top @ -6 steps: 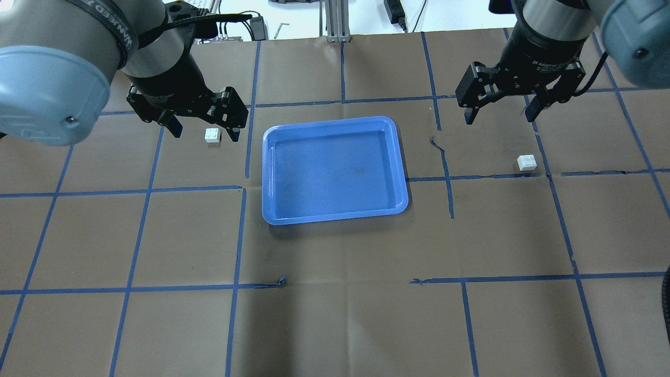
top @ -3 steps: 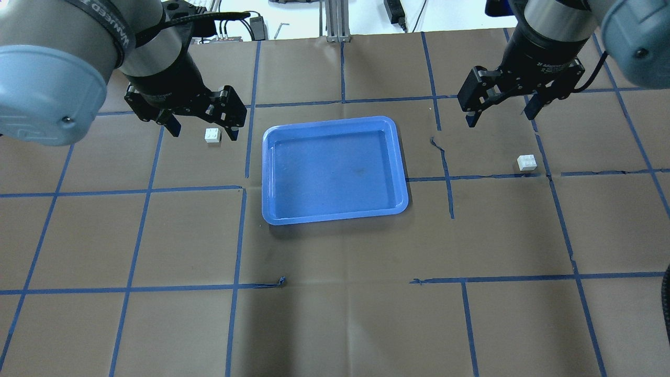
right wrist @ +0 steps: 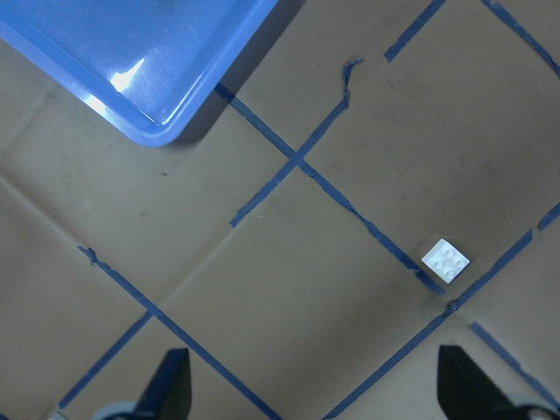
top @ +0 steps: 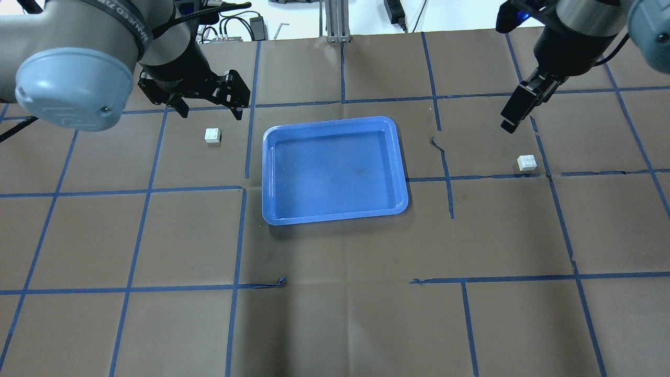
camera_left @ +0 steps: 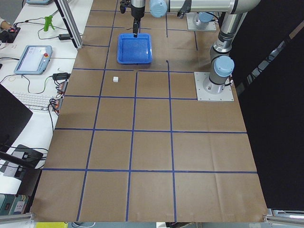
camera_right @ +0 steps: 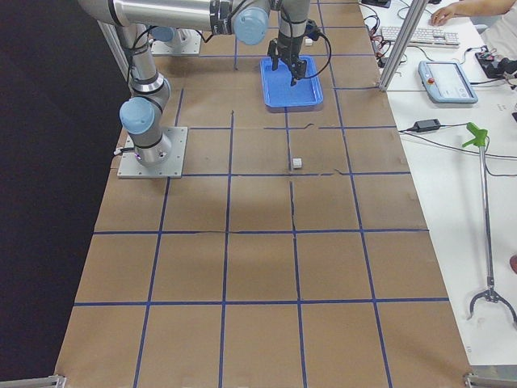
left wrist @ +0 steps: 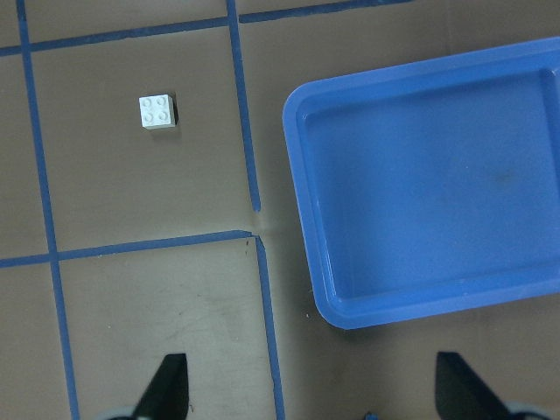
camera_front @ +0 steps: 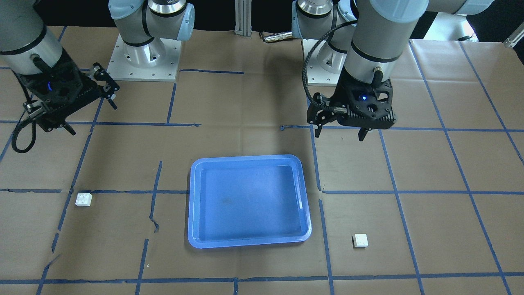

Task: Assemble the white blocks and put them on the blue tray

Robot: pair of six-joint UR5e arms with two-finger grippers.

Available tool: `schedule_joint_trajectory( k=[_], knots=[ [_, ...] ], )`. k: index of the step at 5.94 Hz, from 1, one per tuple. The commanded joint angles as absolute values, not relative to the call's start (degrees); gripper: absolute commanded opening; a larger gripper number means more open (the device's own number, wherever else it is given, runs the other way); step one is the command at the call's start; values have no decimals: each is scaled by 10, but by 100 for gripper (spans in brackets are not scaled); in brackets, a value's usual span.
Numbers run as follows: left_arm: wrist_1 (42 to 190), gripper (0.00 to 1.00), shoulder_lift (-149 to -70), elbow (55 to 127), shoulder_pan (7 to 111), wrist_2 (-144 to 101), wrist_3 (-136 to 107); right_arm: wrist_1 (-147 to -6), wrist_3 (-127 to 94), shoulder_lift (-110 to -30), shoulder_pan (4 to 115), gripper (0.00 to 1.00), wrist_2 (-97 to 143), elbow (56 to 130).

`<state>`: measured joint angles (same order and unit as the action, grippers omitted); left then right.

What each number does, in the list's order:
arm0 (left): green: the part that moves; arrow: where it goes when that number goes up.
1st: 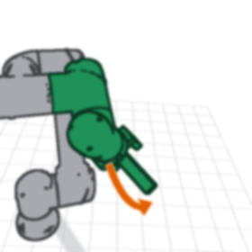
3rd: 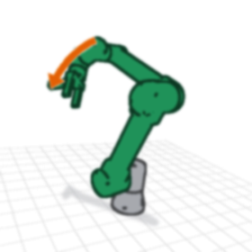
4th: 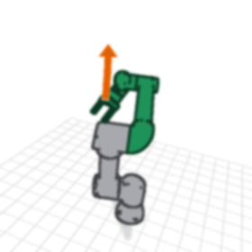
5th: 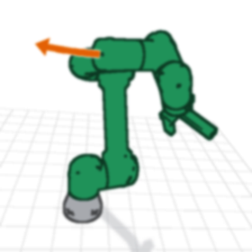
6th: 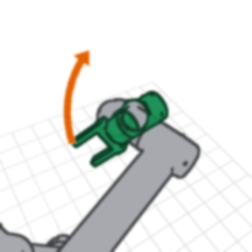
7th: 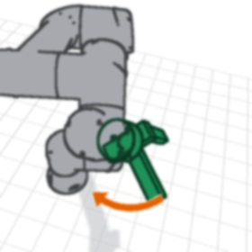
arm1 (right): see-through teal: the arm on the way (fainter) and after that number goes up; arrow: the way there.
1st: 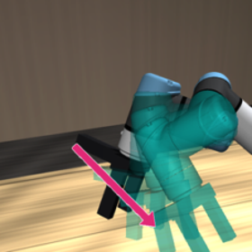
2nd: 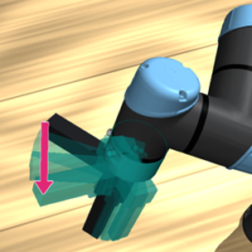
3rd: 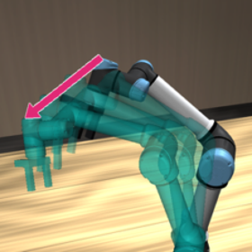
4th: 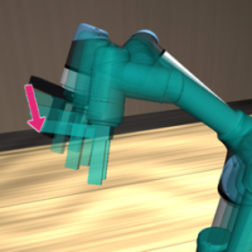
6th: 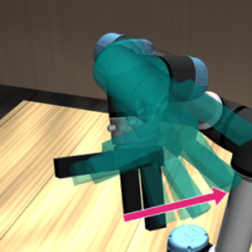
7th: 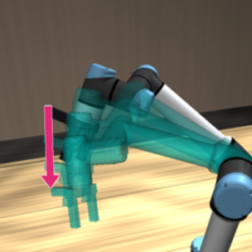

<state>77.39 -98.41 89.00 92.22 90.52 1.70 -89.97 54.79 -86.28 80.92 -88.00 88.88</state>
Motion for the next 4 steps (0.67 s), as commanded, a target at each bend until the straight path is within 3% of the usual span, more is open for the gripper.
schedule_joint_trajectory(
  k=[1,4],
  knots=[
    [736,99,-1101,829,871,900,25,-949,735,-832,764,100,-881,889],
    [595,99,-1244,829,838,904,85,-990,1042,-756,699,100,-853,888]
  ],
)
